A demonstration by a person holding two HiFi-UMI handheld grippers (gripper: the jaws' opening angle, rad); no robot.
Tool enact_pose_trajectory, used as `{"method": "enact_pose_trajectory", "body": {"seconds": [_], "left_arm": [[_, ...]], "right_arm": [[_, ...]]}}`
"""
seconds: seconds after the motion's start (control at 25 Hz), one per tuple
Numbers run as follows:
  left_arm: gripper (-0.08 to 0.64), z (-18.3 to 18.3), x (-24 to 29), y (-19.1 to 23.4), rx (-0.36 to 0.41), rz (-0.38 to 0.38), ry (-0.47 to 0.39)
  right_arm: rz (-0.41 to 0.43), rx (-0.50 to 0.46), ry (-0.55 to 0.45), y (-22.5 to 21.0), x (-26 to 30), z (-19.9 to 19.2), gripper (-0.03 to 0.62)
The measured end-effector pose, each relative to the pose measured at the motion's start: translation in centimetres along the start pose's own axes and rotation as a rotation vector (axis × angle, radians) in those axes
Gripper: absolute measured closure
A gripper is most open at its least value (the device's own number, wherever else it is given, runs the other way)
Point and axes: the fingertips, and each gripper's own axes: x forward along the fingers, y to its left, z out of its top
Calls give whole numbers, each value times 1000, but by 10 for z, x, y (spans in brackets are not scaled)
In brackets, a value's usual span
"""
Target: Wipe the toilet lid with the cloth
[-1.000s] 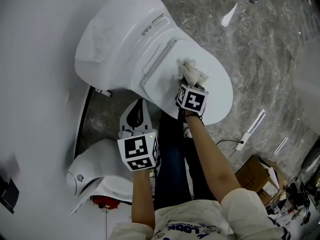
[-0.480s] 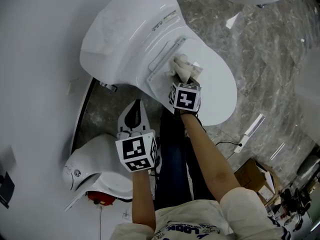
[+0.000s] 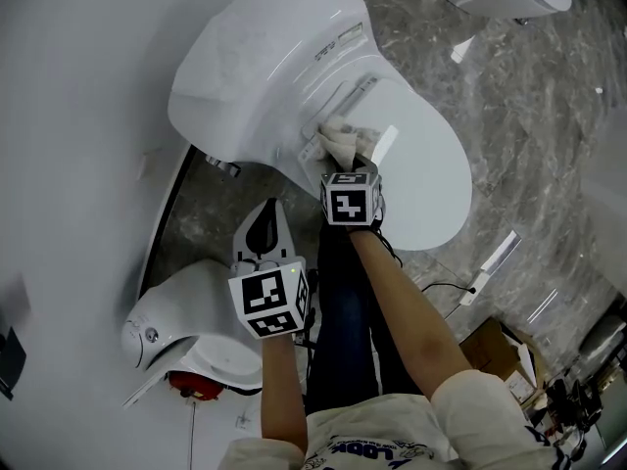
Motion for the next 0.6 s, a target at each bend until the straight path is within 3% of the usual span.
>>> {"method": "enact_pose_trajectory", "body": {"seconds": [0.44, 0.6], "left_arm": [[557, -10, -7, -2, -2, 10, 1], [557, -15, -11, -6, -6, 11, 1]], "right_arm": [[124, -361, 40, 40, -2, -26, 483], [176, -433, 64, 46, -5, -42, 483]]}}
